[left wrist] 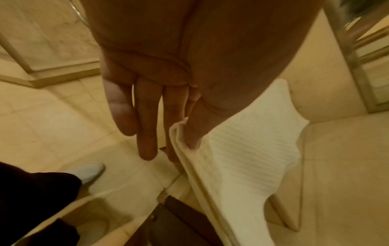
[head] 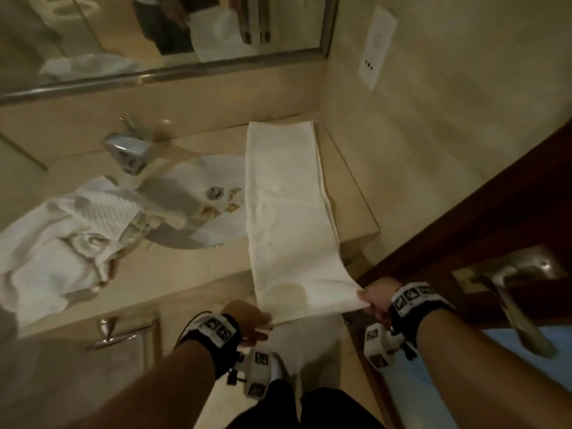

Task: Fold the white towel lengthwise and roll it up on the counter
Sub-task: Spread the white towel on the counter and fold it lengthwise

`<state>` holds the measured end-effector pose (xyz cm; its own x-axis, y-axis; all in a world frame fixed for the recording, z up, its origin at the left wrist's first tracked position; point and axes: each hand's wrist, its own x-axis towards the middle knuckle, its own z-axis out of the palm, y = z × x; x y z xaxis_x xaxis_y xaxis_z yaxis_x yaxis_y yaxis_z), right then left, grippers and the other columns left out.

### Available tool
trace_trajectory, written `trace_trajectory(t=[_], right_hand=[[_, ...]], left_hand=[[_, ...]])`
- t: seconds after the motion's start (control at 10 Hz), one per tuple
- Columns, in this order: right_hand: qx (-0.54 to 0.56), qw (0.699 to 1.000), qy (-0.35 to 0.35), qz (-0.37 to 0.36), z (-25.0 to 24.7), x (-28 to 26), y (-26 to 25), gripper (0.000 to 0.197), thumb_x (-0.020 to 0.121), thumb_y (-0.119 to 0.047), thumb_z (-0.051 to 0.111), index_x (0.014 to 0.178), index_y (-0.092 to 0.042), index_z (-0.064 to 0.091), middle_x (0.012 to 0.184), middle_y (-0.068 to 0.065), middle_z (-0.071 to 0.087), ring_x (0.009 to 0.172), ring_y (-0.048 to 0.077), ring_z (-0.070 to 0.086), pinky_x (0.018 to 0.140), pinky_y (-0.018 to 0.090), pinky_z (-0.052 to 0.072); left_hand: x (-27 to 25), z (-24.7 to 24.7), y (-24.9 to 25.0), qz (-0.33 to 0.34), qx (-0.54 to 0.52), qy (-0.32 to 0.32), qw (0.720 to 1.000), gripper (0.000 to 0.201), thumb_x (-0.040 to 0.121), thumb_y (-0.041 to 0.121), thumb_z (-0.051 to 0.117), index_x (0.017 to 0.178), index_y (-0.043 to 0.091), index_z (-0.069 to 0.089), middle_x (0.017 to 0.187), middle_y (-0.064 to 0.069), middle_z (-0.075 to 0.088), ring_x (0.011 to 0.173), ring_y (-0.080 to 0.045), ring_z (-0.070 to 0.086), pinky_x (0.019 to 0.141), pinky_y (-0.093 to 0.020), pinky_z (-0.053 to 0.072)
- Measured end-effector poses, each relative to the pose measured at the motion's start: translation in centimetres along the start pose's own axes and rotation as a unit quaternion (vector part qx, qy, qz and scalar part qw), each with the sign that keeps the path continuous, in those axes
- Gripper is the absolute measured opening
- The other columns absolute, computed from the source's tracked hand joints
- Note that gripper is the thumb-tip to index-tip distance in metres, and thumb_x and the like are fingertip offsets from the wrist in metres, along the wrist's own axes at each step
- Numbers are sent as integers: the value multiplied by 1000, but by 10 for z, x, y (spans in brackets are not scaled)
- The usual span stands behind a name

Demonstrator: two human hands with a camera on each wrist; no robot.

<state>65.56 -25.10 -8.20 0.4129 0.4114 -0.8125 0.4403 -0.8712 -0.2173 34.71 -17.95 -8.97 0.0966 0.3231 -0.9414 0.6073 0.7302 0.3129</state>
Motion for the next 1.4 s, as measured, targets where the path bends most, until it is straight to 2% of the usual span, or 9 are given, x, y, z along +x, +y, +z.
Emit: trace_trajectory(t=[0.2, 0.3, 0.4, 0.6, 0.8, 0.9, 1.0, 1.2, 1.4], right_hand=[[-1, 999, -34, 24, 31, 32, 54, 38, 96, -10, 58, 131, 4, 56, 128, 21, 61, 74, 12, 59, 50, 15, 46], [26, 999, -23, 12, 34, 49, 66, 29, 95, -13, 57, 120, 0, 63, 127, 22, 62, 109, 30, 65, 71, 24, 54], [46, 998, -33, 1, 29, 61, 71, 15, 93, -21, 57, 79, -21, 57, 119, 20, 66, 108, 34, 65, 93, 42, 55], [151, 988, -20, -25, -4, 31, 12, 8, 97, -14, 55, 89, -13, 58, 85, 6, 62, 64, 13, 57, 55, 21, 45], [201, 978, 22, -57, -11, 31, -56, 17, 92, -18, 62, 78, -12, 69, 77, 8, 70, 73, 23, 66, 61, 33, 53], [172, 980, 59, -82, -5, 43, -69, 17, 85, -21, 65, 70, -16, 70, 71, 7, 72, 78, 29, 69, 80, 43, 59], [144, 983, 73, -92, -8, 42, -83, 21, 88, -24, 61, 71, -16, 70, 73, 6, 72, 75, 27, 69, 73, 38, 58], [94, 982, 144, -76, -35, 80, -120, 23, 97, -33, 49, 102, -16, 64, 95, 3, 67, 80, 24, 63, 67, 29, 49], [209, 974, 80, -31, -38, 137, -166, 54, 89, -58, 62, 123, -17, 56, 109, 4, 64, 88, 24, 60, 75, 31, 46]], left_hand=[[21, 32, -27, -60, 85, -5, 995, 16, 94, 15, 71, 82, 4, 69, 80, -10, 75, 74, -22, 77, 53, -27, 51], [32, 46, -27, -29, 137, 31, 990, 26, 94, 27, 69, 84, 3, 66, 77, -11, 64, 66, -25, 65, 55, -30, 46], [29, 49, -15, -7, 142, 58, 988, 35, 98, 36, 65, 101, 0, 68, 92, -24, 63, 86, -34, 65, 68, -41, 46], [-2, 22, 30, 77, -20, 68, 995, 19, 100, 32, 62, 102, 14, 65, 105, -6, 72, 85, -22, 67, 68, -30, 49], [-6, -13, 62, 173, 10, 104, 979, 21, 100, 29, 61, 100, 9, 68, 104, -10, 72, 80, -20, 65, 64, -27, 51], [1, -25, 74, 186, 50, 122, 974, 22, 98, 34, 63, 97, 13, 70, 100, -5, 73, 92, -23, 69, 83, -36, 56], [8, -33, 92, 193, 72, 128, 970, 22, 97, 37, 63, 96, 17, 71, 98, -3, 74, 94, -22, 69, 94, -42, 56], [34, -46, 144, 202, 139, 157, 957, 26, 98, 37, 61, 99, 14, 71, 96, -5, 72, 92, -23, 67, 86, -35, 54], [74, -55, 190, 207, 199, 189, 939, 20, 96, 39, 61, 103, 21, 67, 104, 2, 63, 94, -16, 62, 81, -31, 50]])
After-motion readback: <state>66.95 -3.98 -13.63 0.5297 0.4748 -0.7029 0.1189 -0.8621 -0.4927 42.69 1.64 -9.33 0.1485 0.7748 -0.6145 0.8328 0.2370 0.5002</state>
